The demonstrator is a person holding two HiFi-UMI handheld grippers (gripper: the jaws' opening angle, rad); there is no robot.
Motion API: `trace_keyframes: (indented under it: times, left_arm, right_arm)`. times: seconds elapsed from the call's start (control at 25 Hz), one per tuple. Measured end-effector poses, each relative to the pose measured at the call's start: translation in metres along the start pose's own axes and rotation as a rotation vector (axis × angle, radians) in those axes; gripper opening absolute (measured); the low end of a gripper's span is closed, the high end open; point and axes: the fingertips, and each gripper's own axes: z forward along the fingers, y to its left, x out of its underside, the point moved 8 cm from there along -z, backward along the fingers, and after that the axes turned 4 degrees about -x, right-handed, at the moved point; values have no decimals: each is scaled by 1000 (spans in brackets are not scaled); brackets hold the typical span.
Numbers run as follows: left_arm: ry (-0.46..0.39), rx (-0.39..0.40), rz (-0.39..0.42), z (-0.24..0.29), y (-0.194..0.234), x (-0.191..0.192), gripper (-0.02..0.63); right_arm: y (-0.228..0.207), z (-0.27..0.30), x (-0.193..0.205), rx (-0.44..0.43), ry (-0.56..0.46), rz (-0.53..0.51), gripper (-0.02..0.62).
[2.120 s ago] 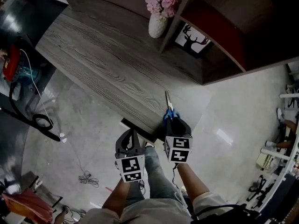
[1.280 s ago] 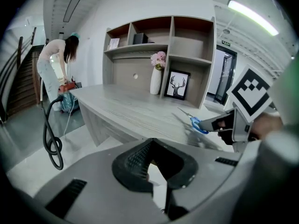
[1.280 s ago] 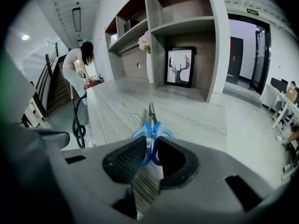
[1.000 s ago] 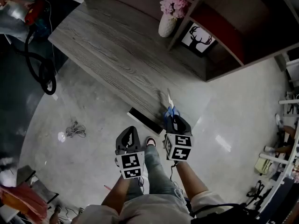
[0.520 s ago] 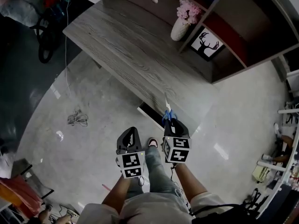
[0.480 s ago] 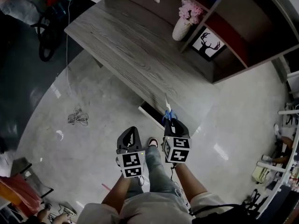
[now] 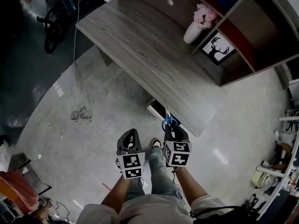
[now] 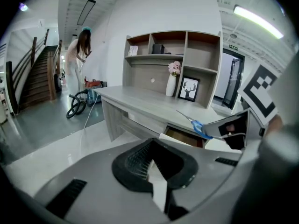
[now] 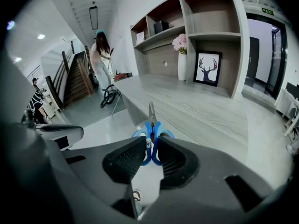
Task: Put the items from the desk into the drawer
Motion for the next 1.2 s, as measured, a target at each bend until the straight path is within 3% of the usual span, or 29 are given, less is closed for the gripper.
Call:
trace_keyframes:
  times: [0.6, 1.2]
  left_arm:
    - [38, 43, -1, 15, 11, 21, -3]
    - [68, 48, -7, 44, -1, 23, -3]
  right_arm:
    - [15, 12, 34, -21, 118, -24, 76]
    - [-11, 37, 40, -11, 221, 45, 76]
